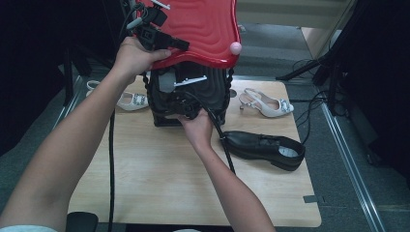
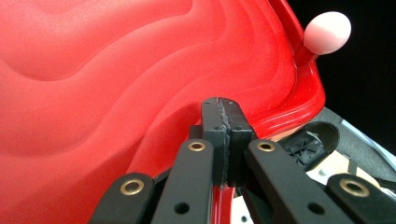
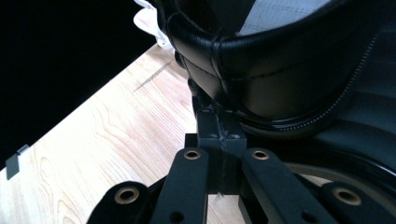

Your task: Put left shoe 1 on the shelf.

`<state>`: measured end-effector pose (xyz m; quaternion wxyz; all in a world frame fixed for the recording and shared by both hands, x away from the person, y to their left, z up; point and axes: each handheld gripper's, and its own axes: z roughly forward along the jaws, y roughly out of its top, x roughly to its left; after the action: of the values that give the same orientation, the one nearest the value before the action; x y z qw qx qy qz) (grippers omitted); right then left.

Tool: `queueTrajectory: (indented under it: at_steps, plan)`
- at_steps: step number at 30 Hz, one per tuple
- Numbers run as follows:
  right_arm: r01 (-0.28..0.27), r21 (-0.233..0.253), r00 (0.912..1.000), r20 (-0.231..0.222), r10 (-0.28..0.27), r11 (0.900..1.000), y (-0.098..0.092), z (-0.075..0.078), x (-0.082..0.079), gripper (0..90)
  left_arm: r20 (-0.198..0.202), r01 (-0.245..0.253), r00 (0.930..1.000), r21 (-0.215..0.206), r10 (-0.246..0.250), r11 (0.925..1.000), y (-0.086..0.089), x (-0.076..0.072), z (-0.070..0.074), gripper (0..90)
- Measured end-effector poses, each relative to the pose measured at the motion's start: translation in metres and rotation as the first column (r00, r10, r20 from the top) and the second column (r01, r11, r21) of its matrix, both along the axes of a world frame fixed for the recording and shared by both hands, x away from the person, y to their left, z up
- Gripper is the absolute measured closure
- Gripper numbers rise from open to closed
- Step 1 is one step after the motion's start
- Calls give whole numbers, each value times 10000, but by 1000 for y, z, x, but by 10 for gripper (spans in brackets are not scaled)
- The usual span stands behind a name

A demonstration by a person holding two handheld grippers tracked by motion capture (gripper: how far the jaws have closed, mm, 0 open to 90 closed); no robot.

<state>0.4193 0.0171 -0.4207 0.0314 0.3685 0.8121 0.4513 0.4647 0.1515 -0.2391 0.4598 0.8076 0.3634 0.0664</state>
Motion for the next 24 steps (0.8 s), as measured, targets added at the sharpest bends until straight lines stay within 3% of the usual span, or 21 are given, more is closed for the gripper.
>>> queueTrajectory:
  at_steps: [4, 8, 12, 15, 18, 22, 24]
  plan:
    - [-139, 441, 9997, -171, 147, 9989, 0, -6, -2, 900, -17, -56, 10000, -38, 56, 10000, 0, -1, 0, 900]
    - [-398, 261, 9992, -7, 399, 9989, -3, -6, -10, 900, -24, -170, 9999, -31, 170, 9999, -1, -2, 0, 899]
    - [-602, 634, 9982, -10, 604, 9962, -11, -4, -19, 900, 137, -447, 9989, -39, 448, 9990, -4, -6, 2, 829]
    - [-767, 702, 9970, 126, 760, 9946, -18, -2, -27, 900, 85, -182, 9998, -111, 183, 9998, -4, -10, 6, 777]
    - [-855, 664, 9963, 177, 845, 9941, -27, -1, -32, 875, 130, 88, 9999, 60, -88, 9999, -5, -20, 8, 811]
    - [-908, 730, 9952, 434, 878, 9932, -42, -1, -39, 808, 276, 313, 9991, -236, -307, 9992, -3, -35, 4, 795]
    - [-881, 811, 9958, 323, 857, 9928, -49, -2, -41, 783, 259, 482, 9985, -224, -476, 9986, -3, -42, 1, 784]
